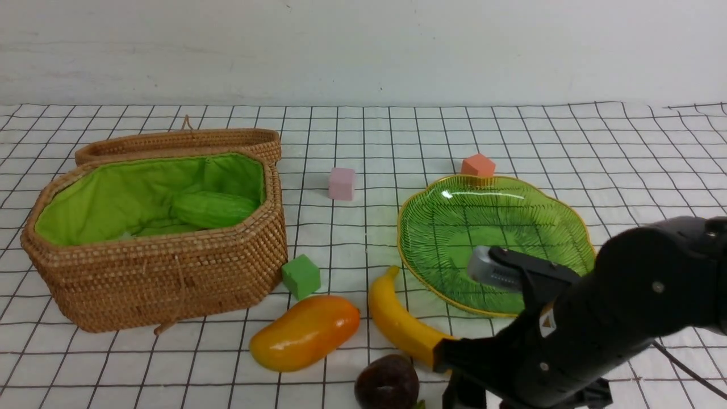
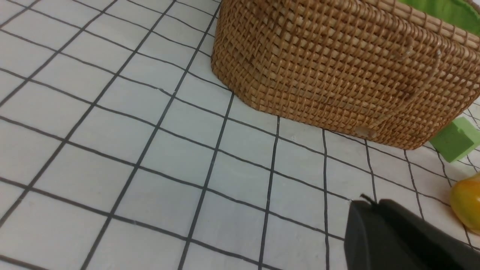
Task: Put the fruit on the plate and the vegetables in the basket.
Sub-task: Take a daikon with your right arm and place it on the basket on the left.
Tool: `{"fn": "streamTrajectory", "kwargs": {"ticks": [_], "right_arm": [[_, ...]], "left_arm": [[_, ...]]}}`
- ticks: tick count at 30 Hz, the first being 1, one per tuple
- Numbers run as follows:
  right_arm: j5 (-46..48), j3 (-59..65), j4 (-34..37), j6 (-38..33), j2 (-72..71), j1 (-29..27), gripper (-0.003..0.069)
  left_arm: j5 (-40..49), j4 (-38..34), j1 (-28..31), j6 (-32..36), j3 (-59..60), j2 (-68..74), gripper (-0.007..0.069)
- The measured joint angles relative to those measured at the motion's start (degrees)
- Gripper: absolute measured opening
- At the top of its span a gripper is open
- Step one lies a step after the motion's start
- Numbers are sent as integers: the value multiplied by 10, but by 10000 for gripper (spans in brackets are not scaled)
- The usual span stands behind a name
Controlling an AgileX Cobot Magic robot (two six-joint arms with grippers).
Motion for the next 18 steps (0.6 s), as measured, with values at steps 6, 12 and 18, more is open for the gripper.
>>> {"fn": "streamTrajectory", "kwargs": {"ticks": [6, 12, 18], "right_arm": [[1, -14, 2, 21, 40, 2, 507], [0, -21, -17, 48, 67, 3, 510], [0, -27, -23, 64, 79, 4, 514]], "left_arm": [[0, 0, 0, 0, 0, 0, 17], [0, 1, 0, 0, 1, 0, 17], [1, 1, 0, 0, 1, 0, 18]]}}
